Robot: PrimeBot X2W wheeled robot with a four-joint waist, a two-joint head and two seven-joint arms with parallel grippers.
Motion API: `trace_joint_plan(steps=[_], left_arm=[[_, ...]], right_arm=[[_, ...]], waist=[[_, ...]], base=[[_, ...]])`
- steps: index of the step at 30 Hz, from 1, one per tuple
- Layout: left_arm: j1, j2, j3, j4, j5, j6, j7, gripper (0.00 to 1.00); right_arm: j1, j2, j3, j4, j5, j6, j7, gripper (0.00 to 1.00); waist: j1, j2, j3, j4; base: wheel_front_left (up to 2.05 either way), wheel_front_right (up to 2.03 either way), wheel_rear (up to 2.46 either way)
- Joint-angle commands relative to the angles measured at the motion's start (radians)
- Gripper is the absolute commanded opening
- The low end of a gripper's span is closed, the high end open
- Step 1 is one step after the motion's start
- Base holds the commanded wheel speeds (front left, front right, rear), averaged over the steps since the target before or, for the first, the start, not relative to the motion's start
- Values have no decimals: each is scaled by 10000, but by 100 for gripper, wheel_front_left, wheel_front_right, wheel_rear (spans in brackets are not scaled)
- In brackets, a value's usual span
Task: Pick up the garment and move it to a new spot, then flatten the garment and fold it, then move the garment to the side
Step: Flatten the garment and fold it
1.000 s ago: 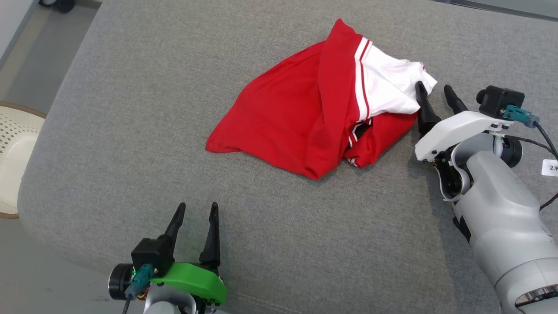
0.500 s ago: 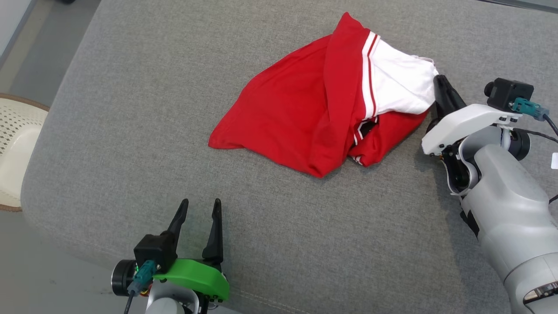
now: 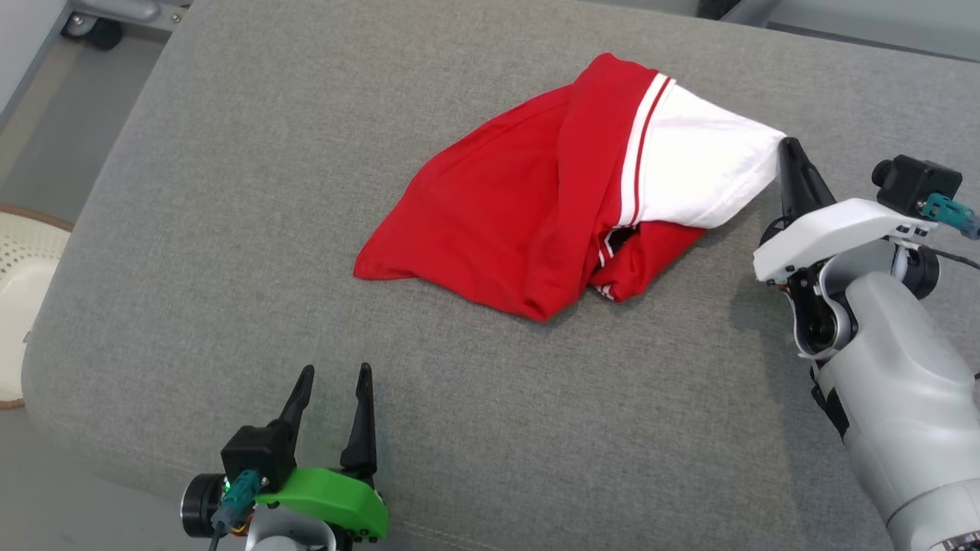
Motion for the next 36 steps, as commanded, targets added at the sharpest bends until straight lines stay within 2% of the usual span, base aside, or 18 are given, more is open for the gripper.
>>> trace_joint_plan(steps=[1,5,10,15,18,25,29,32,33,34,36], left_arm=[[129,36,135,11,98,-72,4,100],[381,36,471,80,365,-177,4,100],[682,37,761,130,486,-272,4,100],[955,39,1049,171,474,-273,4,100],[960,33,1061,189,480,-324,4,100],[1142,39,1126,245,525,-345,4,100],[1224,39,1137,339,571,-393,4,100],[1278,39,1174,451,648,-346,4,100],[1316,39,1198,525,678,-328,4,100],[1338,39,1214,577,708,-310,4,100],[1371,40,1299,620,785,-246,4,100]], right_arm=[[404,55,-167,-252,18,-9,-27,0],[1447,124,-676,-1086,85,-9,-29,0],[2715,48,-905,-2029,273,-9,-27,0],[3982,-158,-157,-3344,548,-7,-27,0],[4447,-289,-105,-3801,757,-10,-28,0],[5892,-46,-135,-4708,1261,-6,12,0],[6428,43,-358,-4430,1061,-6,33,0],[6726,84,-362,-3876,484,-6,40,0],[6773,77,-384,-3646,215,-6,28,45],[6826,30,-374,-3420,-200,-6,13,100],[6874,121,-597,-3158,-802,-6,-20,100]], waist=[[0,86,-671,-613],[0,86,-1632,-1514],[0,86,-2323,-2468],[0,86,-2689,-3271],[0,86,-2746,-3450],[0,86,-2880,-3740],[0,86,-2988,-3731],[0,86,-3116,-3678],[0,86,-3171,-3661],[0,86,-3233,-3641],[0,86,-3356,-3620]], base=[[0,0,0],[0,0,0],[0,0,0],[0,0,0],[0,0,0],[0,0,0],[0,0,0],[0,0,0],[0,0,0],[0,0,0],[0,0,0]])
